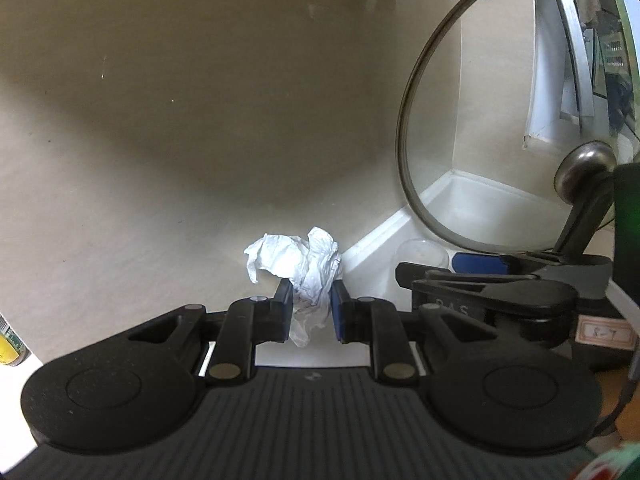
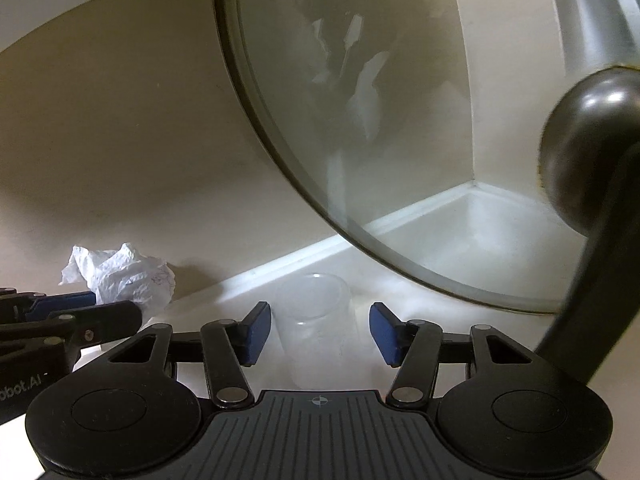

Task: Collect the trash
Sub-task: 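Close the right tool on the clear plastic cup while the left tool holds the tissue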

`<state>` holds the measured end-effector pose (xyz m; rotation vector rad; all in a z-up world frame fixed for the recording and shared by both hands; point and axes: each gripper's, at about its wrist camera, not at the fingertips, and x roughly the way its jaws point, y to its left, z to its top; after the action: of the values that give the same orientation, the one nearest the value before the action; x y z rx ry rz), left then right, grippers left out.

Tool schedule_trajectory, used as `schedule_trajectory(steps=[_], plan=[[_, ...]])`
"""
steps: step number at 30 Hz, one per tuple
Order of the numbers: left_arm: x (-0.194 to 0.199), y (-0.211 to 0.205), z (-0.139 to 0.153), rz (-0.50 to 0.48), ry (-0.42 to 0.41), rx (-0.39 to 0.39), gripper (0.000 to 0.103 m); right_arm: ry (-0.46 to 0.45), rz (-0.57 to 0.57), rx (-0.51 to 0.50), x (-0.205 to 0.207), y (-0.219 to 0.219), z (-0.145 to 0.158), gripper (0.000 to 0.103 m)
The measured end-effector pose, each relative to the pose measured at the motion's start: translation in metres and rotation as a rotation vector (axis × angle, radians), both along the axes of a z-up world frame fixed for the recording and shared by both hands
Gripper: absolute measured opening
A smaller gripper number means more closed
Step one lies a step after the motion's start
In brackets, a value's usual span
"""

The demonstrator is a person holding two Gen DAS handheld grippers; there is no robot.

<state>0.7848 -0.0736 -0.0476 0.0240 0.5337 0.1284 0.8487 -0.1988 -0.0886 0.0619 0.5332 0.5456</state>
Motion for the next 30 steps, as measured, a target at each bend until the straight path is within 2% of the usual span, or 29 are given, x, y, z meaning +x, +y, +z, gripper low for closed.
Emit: schedule_trajectory(steps=[2,9,16,25,30], plan=[[0.000,0.000,0.000,0.001,0.002,0.001,0.019,-0.001,0.011,-0.016,0.001,0.002,-0.001,0.048],[0.001,0.000,0.001,0.001,0.011,-0.007,0.019,-0.013,-0.004,-0.011,-0.004,0.000,0.002,0.047],[-0.016,0.005,0.007,0.004,0.013,-0.026,0.019,-0.038,0.002,0.022,-0.043,-0.010,0.028,0.047],[-0.070,0.013,0.026,-0.016,-0.011,-0.043,0.019,-0.073,0.024,0.060,-0.108,-0.022,0.052,0.047],[-0.118,0.024,0.038,-0.021,-0.019,-0.056,0.019,-0.064,0.038,0.083,-0.156,-0.029,0.060,0.047]])
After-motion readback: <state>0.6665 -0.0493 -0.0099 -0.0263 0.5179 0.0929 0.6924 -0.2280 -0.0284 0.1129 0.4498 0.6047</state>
